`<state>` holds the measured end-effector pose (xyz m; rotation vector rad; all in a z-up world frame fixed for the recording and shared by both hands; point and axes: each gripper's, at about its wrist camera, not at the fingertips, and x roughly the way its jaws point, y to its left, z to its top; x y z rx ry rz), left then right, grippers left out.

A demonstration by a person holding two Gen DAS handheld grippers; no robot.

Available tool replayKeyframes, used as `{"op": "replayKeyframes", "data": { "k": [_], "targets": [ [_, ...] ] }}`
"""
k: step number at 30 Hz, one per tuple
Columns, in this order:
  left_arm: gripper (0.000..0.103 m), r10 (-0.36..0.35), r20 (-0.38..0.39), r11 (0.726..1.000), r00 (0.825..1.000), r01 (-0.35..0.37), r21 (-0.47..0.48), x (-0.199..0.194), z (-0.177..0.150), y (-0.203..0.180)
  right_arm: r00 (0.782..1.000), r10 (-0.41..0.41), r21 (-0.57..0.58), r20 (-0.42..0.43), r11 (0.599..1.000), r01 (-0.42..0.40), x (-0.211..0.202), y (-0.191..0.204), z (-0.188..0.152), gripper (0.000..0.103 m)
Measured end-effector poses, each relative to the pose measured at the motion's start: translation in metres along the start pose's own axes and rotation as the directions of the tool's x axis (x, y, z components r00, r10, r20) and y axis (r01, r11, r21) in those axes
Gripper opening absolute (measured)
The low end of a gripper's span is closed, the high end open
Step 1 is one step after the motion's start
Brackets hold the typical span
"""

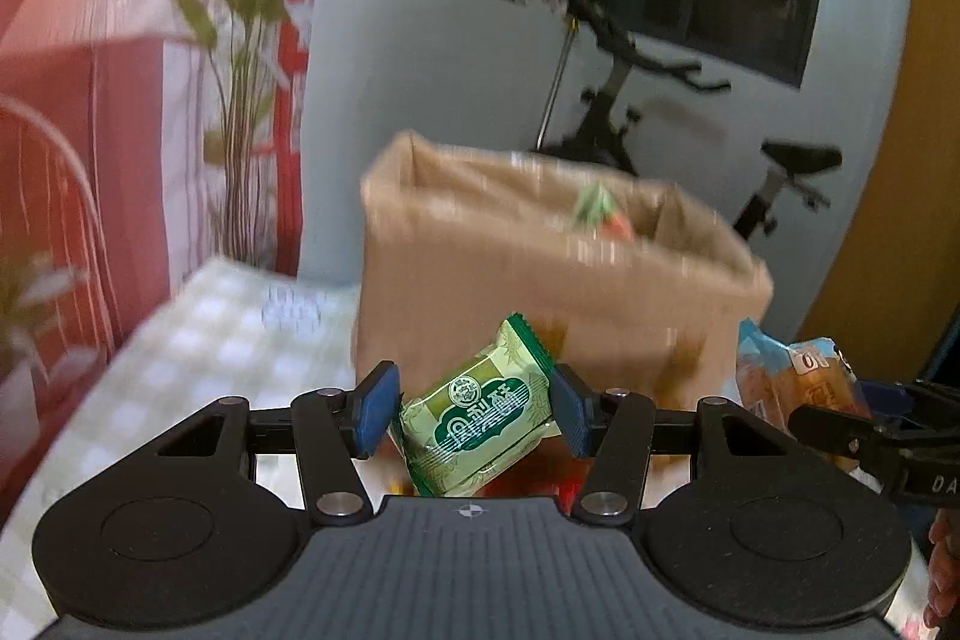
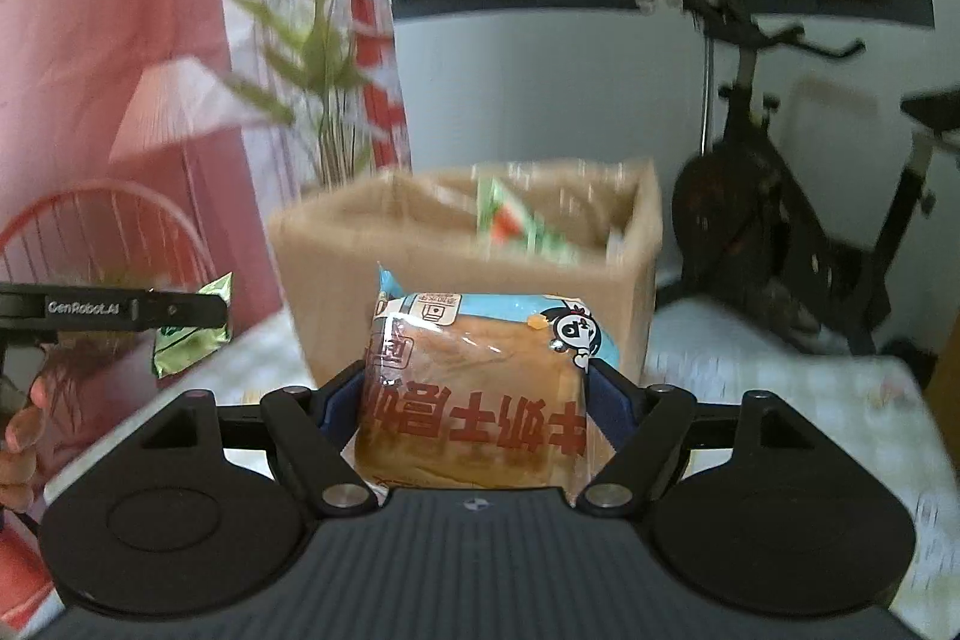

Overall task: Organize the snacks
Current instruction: 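Carry the bread bag with the right tool while the left tool carries the green packet to the box, then open both tools over the box to drop the bread bag and green packet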

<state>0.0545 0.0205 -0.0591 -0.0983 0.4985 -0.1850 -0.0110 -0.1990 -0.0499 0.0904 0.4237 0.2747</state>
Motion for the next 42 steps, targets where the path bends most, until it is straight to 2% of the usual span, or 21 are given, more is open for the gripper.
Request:
{"op": "replayKeyframes", "data": {
  "k": [3, 9, 12, 14, 17, 23, 26, 31, 37, 42],
  "targets": [
    [0.058, 0.004, 0.047, 1.000, 0.999, -0.005, 0.013, 0.003, 0.027, -0.004, 0.999, 0.011, -0.029, 0.048, 1.000, -0.010, 0.010, -0.005, 0.031, 0.077],
    [0.058, 0.003, 0.097, 1.000, 0.995, -0.006, 0.031, 0.029, 0.078, -0.012, 0.995, 0.017, -0.099, 0.094, 0.995, -0.008, 0.052, -0.008, 0.084, 0.077],
    [0.058, 0.001, 0.095, 0.999, 0.995, -0.004, 0.035, 0.049, 0.097, -0.013, 0.994, 0.007, -0.143, 0.105, 0.990, 0.008, 0.082, -0.010, 0.104, 0.077],
    [0.058, -0.004, 0.083, 0.999, 0.997, 0.001, 0.036, 0.065, 0.104, -0.014, 0.996, 0.004, -0.125, 0.090, 0.992, 0.007, 0.103, -0.017, 0.114, 0.077],
    [0.058, 0.015, 0.065, 0.999, 0.998, -0.018, 0.049, 0.089, 0.111, -0.012, 0.999, 0.016, -0.113, 0.051, 0.994, -0.010, 0.130, -0.022, 0.122, 0.077],
    [0.058, 0.018, 0.027, 0.998, 0.999, -0.020, 0.053, 0.120, 0.118, 0.001, 0.997, 0.078, -0.216, -0.027, 0.973, -0.082, 0.167, -0.002, 0.118, 0.078],
    [0.059, 0.013, 0.014, 0.999, 1.000, -0.014, 0.048, 0.127, 0.119, 0.007, 0.996, 0.063, -0.268, -0.064, 0.960, -0.078, 0.178, 0.008, 0.112, 0.080],
    [0.064, 0.035, 0.038, 0.995, 0.999, -0.038, 0.096, 0.121, 0.117, 0.006, 0.997, 0.066, -0.240, -0.039, 0.968, -0.074, 0.170, 0.006, 0.111, 0.086],
    [0.065, 0.032, 0.032, 0.997, 0.999, -0.034, 0.075, 0.106, 0.112, 0.009, 0.997, 0.079, -0.183, -0.014, 0.980, -0.080, 0.140, -0.002, 0.114, 0.086],
    [0.065, 0.041, 0.023, 0.996, 0.999, -0.043, 0.084, 0.089, 0.101, 0.008, 0.997, 0.070, -0.160, -0.031, 0.984, -0.074, 0.118, -0.002, 0.097, 0.086]
  ]
}}
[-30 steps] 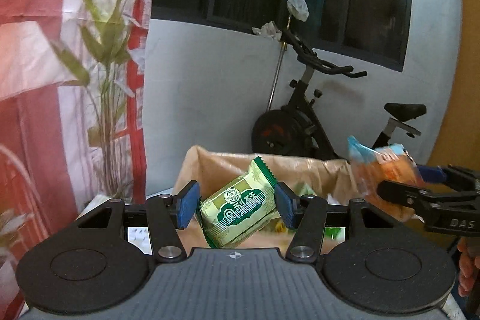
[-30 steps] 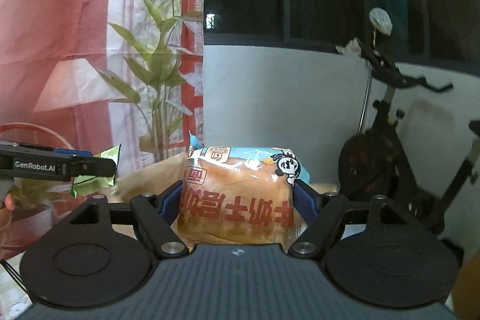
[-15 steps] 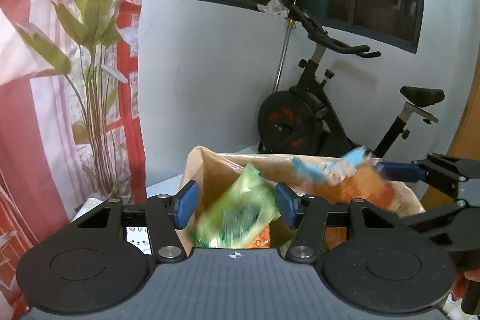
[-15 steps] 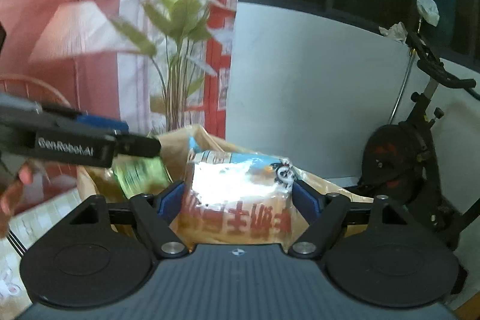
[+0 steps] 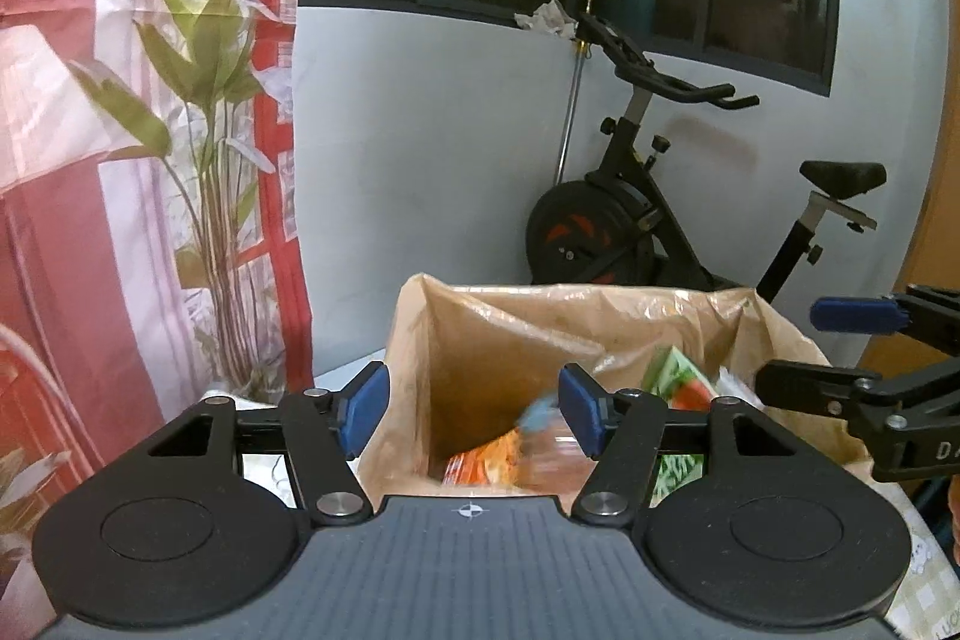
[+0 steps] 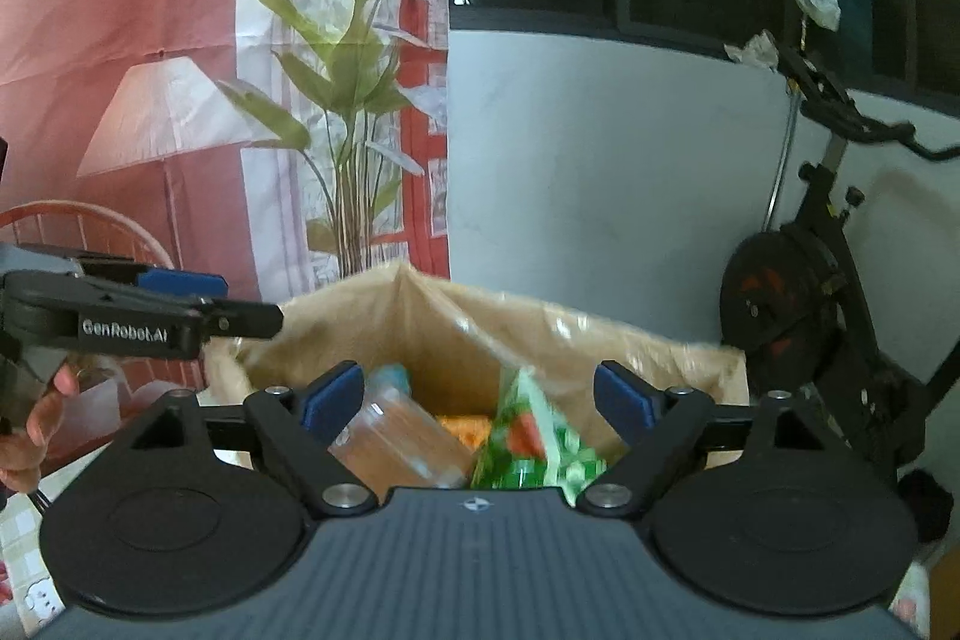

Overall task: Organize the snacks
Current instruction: 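Open both tools over the box to drop the bread bag and green packet, then withdraw both tools from the box toward the remaining snacks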

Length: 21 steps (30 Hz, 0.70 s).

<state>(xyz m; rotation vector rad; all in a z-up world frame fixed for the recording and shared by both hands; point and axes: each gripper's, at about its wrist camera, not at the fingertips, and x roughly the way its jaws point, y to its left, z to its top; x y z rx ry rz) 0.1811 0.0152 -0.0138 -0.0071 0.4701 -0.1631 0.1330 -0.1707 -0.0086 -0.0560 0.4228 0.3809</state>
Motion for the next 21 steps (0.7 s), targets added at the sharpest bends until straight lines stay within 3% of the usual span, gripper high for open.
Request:
{"op": "replayKeyframes", "data": {
  "k": [21],
  "targets": [
    [0.067, 0.044, -0.051, 0.998, 0.998, -0.042, 0.040, -0.042, -0.067, -0.008, 0.997, -0.071, 0.130, -0.026, 0.989, 0.074, -0.067, 0.004, -0.086, 0.086]
  ]
}}
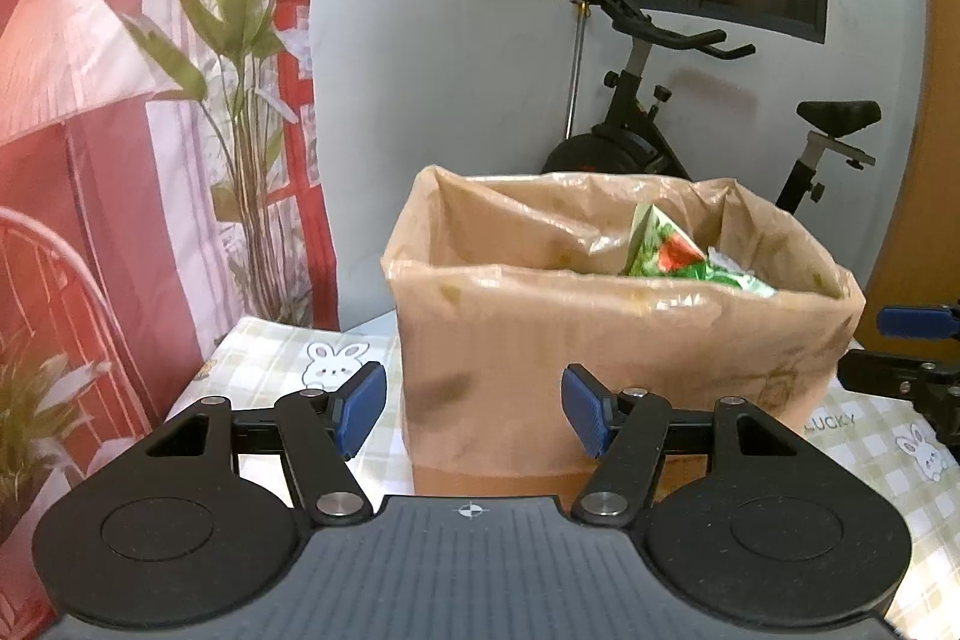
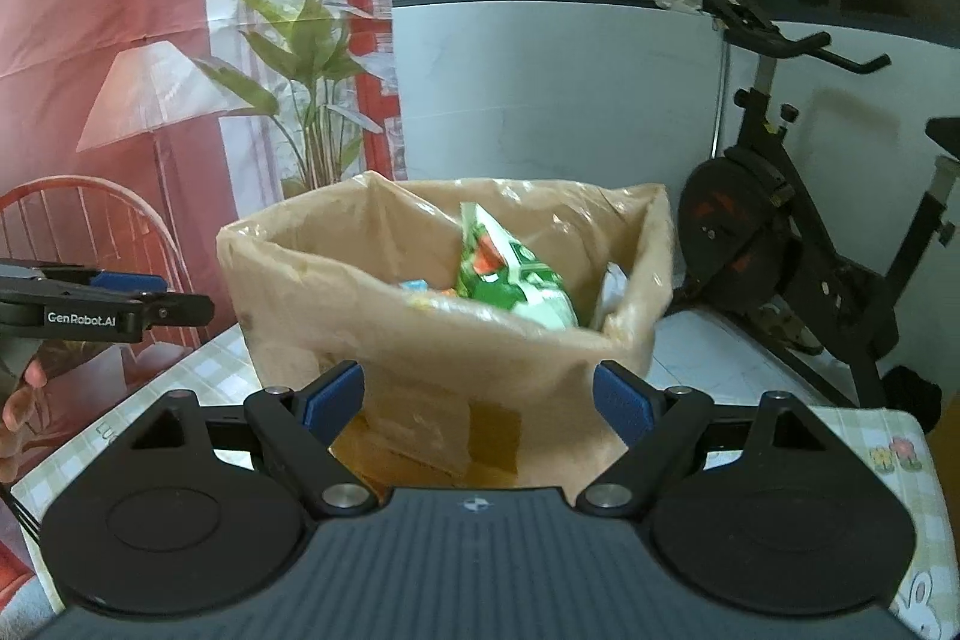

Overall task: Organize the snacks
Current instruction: 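Withdraw both tools from the box toward the remaining snacks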

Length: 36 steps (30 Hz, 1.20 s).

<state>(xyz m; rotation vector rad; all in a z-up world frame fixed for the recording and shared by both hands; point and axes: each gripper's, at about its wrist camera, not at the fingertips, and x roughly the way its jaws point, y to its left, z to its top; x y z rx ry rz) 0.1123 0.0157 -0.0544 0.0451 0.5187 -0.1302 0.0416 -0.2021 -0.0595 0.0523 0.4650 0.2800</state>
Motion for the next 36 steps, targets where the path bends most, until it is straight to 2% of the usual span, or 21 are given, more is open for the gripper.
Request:
{"op": "replayKeyframes", "data": {
  "k": [11, 22, 36],
  "targets": [
    [0.067, 0.009, -0.024, 0.999, 1.000, -0.010, -0.048, 0.008, -0.025, 0.003, 1.000, -0.030, 0.005, 0.006, 1.000, 0.030, -0.005, -0.001, -0.028, 0.086],
    [0.067, 0.017, -0.056, 0.999, 0.998, -0.019, -0.047, 0.018, -0.048, 0.003, 0.999, -0.031, -0.003, -0.033, 1.000, 0.031, 0.003, 0.006, -0.058, 0.085],
    [0.067, 0.023, -0.109, 1.000, 0.994, -0.025, -0.015, 0.025, -0.076, 0.002, 0.987, -0.044, 0.042, -0.156, 0.998, 0.051, 0.010, -0.002, -0.112, 0.085]
  ]
}}
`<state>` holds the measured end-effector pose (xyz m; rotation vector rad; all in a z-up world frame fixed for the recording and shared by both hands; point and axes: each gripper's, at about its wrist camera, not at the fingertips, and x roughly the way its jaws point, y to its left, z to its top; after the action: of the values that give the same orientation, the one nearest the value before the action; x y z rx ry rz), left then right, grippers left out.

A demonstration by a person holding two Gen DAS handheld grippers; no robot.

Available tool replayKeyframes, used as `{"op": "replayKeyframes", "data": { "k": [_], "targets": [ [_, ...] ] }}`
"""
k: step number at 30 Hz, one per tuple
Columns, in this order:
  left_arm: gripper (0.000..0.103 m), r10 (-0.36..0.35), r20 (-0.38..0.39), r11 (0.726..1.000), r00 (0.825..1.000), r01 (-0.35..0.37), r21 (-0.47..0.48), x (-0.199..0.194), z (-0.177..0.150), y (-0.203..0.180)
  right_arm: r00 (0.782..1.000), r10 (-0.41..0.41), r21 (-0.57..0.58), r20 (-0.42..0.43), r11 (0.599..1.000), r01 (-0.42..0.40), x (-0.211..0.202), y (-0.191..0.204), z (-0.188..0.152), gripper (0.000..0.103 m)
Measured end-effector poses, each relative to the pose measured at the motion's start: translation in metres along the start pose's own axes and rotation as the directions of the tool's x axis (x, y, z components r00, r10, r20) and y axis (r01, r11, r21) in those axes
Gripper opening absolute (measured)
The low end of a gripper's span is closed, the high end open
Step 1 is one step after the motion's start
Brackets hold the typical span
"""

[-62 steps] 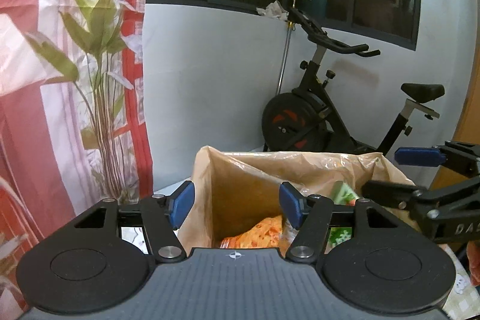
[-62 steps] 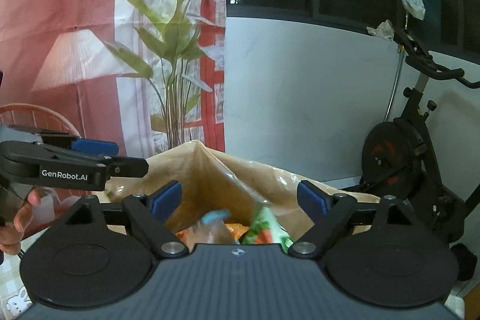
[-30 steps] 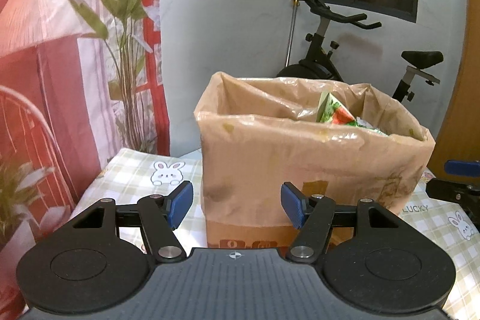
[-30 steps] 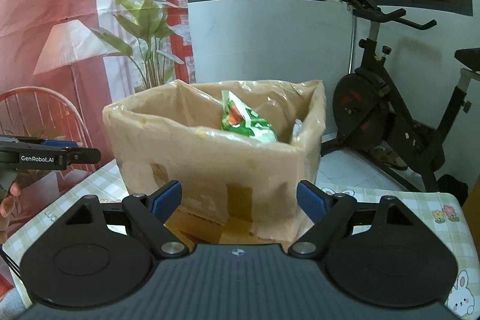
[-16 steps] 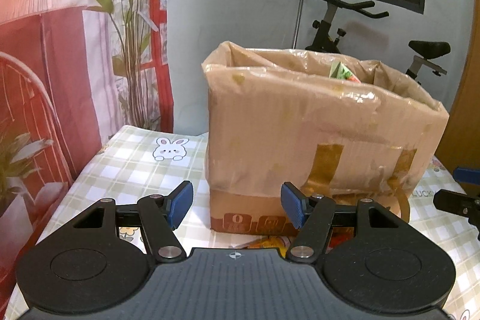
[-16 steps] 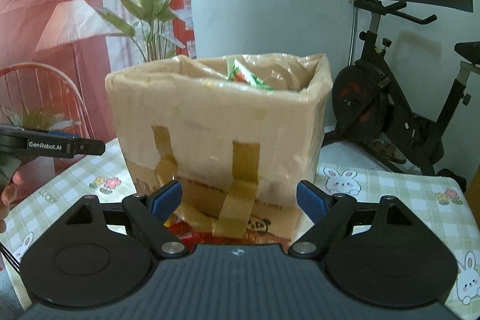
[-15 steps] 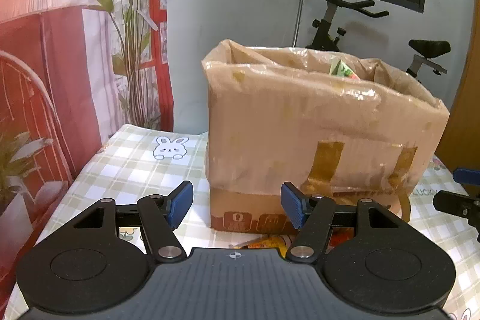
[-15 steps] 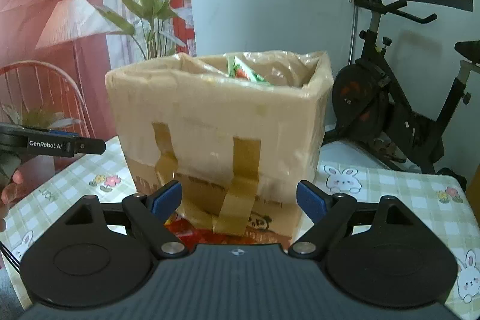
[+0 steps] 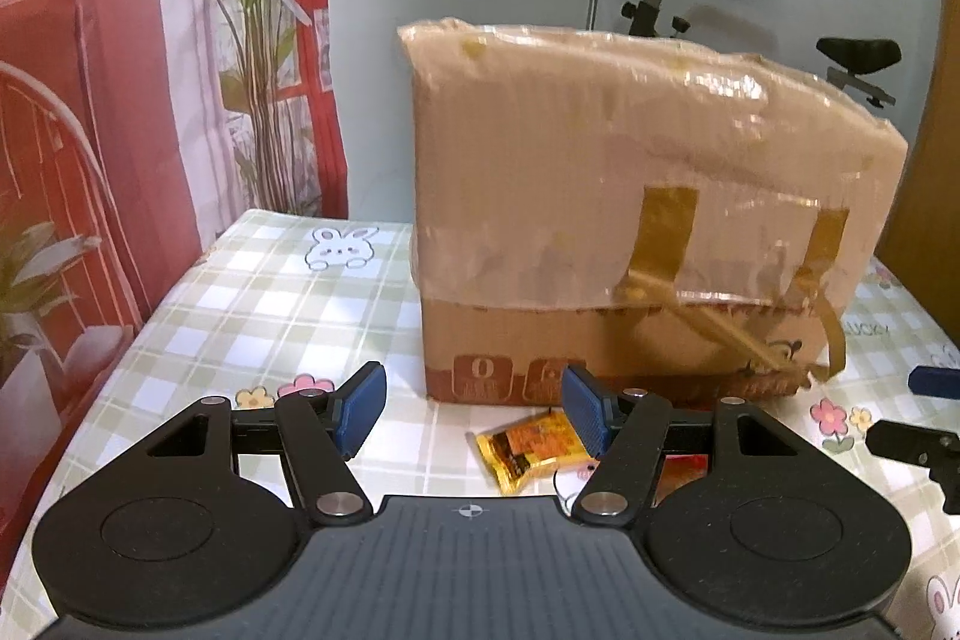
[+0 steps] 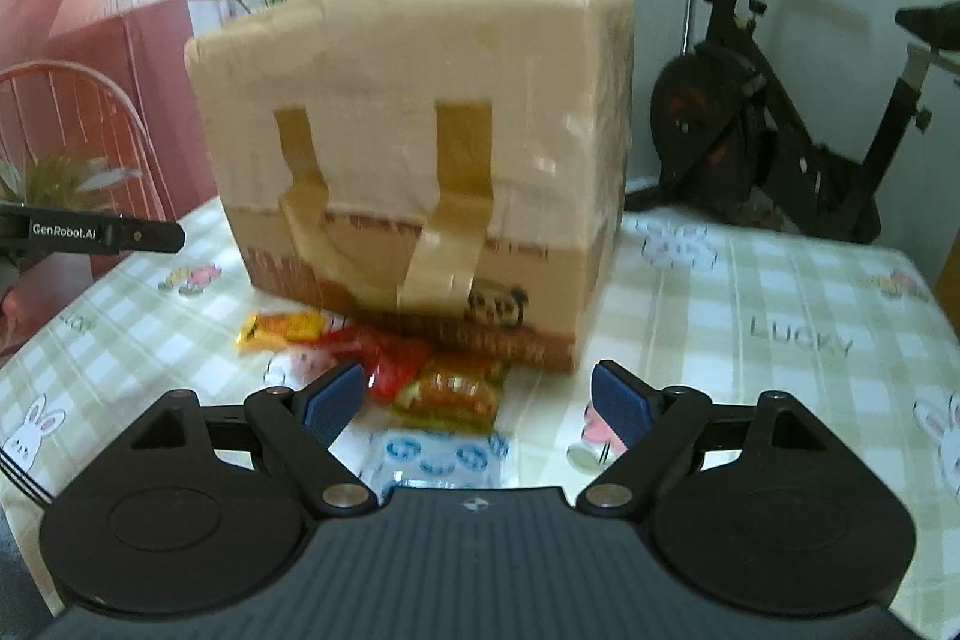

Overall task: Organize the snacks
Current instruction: 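Withdraw both tools from the box toward the remaining snacks, then grasp the blue-white candy with the right tool while the left tool grasps the yellow candy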

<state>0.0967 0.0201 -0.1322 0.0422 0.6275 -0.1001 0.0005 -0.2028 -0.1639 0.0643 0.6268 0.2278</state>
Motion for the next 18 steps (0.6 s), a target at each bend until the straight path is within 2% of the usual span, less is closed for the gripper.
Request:
{"op": "replayKeyframes", "data": {
  "k": [5, 15, 18],
  "targets": [
    [0.067, -0.005, -0.029, 1.000, 1.000, 0.005, -0.003, 0.006, -0.010, -0.001, 0.998, 0.030, 0.017, -0.062, 0.999, -0.029, 0.012, 0.008, -0.016, 0.083],
    [0.067, -0.014, -0.056, 1.000, 0.998, 0.014, -0.001, 0.014, -0.018, -0.001, 0.988, 0.032, 0.004, -0.152, 0.999, -0.032, 0.047, 0.015, -0.026, 0.082],
    [0.067, -0.019, -0.069, 1.000, 0.997, 0.019, -0.004, 0.018, -0.019, -0.001, 0.986, 0.014, -0.033, -0.169, 0.999, -0.020, 0.053, 0.020, -0.029, 0.072]
  ]
}}
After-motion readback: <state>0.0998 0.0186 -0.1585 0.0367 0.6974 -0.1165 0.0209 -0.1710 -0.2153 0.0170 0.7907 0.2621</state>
